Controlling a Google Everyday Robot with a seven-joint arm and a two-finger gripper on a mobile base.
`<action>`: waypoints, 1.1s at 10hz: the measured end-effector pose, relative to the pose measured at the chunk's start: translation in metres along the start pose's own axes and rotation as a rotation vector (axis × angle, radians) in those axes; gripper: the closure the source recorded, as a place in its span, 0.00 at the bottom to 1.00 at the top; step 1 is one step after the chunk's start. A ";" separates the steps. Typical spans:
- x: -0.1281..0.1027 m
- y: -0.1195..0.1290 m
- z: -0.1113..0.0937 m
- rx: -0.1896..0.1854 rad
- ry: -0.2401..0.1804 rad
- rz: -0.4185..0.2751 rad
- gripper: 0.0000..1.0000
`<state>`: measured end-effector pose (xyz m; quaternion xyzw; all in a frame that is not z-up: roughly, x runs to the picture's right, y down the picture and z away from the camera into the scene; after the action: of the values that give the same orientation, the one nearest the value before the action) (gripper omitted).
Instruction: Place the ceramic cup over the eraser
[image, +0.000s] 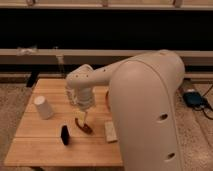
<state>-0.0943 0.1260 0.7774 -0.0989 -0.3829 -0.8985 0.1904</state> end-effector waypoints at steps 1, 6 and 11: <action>0.004 0.004 -0.015 -0.023 0.006 -0.006 0.20; 0.072 -0.006 -0.059 -0.121 0.020 -0.148 0.20; 0.136 -0.080 -0.074 -0.165 0.021 -0.382 0.20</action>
<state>-0.2538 0.0868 0.7182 -0.0303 -0.3180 -0.9475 0.0117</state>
